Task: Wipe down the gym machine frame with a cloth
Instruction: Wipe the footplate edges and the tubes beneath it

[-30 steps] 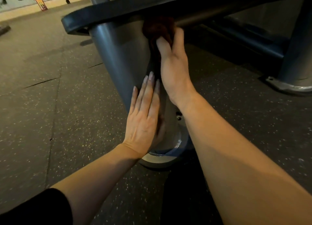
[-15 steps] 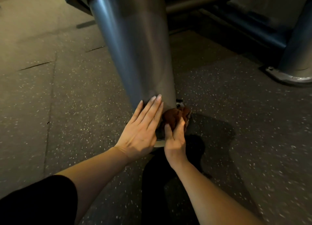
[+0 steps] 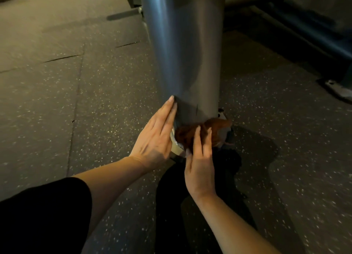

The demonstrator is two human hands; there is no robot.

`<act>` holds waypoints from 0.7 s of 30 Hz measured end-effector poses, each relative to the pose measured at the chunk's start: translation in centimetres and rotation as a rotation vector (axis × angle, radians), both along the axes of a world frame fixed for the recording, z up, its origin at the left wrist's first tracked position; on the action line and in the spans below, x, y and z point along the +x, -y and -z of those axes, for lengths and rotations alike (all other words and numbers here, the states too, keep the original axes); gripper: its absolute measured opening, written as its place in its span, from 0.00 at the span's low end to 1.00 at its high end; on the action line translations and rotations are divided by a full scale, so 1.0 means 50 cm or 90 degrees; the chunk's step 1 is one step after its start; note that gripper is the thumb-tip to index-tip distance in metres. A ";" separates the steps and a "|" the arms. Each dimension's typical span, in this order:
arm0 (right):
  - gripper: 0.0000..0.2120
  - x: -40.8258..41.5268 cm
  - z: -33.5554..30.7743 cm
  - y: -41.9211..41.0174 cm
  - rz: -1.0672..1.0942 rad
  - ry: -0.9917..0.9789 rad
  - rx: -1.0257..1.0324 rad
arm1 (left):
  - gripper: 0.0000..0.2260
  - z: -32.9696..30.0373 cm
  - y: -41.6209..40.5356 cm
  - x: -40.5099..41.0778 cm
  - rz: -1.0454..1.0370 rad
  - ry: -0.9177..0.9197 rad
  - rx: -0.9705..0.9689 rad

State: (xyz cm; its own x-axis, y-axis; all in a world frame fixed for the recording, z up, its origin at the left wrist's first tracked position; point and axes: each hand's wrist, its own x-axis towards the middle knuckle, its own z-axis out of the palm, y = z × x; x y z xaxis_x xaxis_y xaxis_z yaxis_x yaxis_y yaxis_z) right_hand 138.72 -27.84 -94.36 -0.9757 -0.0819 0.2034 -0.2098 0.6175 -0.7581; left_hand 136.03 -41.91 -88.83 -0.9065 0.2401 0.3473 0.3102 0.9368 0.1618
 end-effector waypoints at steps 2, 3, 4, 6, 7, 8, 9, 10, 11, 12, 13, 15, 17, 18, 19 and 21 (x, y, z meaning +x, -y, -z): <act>0.35 0.013 0.013 -0.012 -0.006 -0.025 0.065 | 0.38 -0.001 0.005 0.007 -0.031 0.036 0.022; 0.34 0.005 0.007 -0.014 -0.004 -0.071 0.090 | 0.39 -0.003 0.005 0.009 -0.040 0.053 0.035; 0.34 -0.010 -0.010 -0.014 -0.017 -0.119 0.104 | 0.40 -0.004 0.004 0.011 -0.047 0.072 0.046; 0.34 -0.054 -0.048 -0.012 -0.078 -0.215 0.163 | 0.39 -0.008 0.001 0.013 -0.049 0.087 0.074; 0.35 -0.075 -0.061 -0.015 -0.113 -0.258 0.206 | 0.38 -0.010 -0.002 0.013 -0.043 0.077 0.083; 0.36 -0.091 -0.065 -0.019 -0.143 -0.286 0.248 | 0.37 -0.009 -0.002 0.013 -0.038 0.070 0.086; 0.37 -0.097 -0.063 -0.026 -0.163 -0.298 0.278 | 0.37 -0.009 -0.002 0.013 -0.037 0.067 0.085; 0.36 -0.093 -0.051 -0.034 -0.175 -0.296 0.290 | 0.37 -0.009 0.000 0.013 -0.036 0.068 0.082; 0.33 -0.082 -0.033 -0.043 -0.180 -0.290 0.294 | 0.38 -0.012 0.001 0.014 -0.034 0.071 0.082; 0.31 -0.065 -0.012 -0.054 -0.185 -0.272 0.296 | 0.38 -0.015 0.002 0.016 -0.034 0.076 0.086; 0.30 -0.048 0.005 -0.062 -0.187 -0.238 0.304 | 0.38 -0.018 0.003 0.017 -0.032 0.083 0.088; 0.34 -0.023 0.021 -0.072 -0.189 -0.156 0.326 | 0.38 -0.023 0.001 0.024 -0.023 0.084 0.092; 0.35 -0.024 0.014 -0.073 -0.179 -0.144 0.305 | 0.38 -0.024 -0.005 0.026 -0.022 0.079 0.089; 0.35 -0.032 0.002 -0.068 -0.170 -0.157 0.279 | 0.38 -0.024 -0.008 0.026 -0.029 0.081 0.089; 0.36 -0.045 -0.015 -0.061 -0.158 -0.178 0.249 | 0.37 -0.025 -0.011 0.026 -0.036 0.085 0.094; 0.41 -0.075 -0.049 -0.046 -0.130 -0.204 0.217 | 0.37 -0.027 -0.015 0.024 -0.048 0.085 0.107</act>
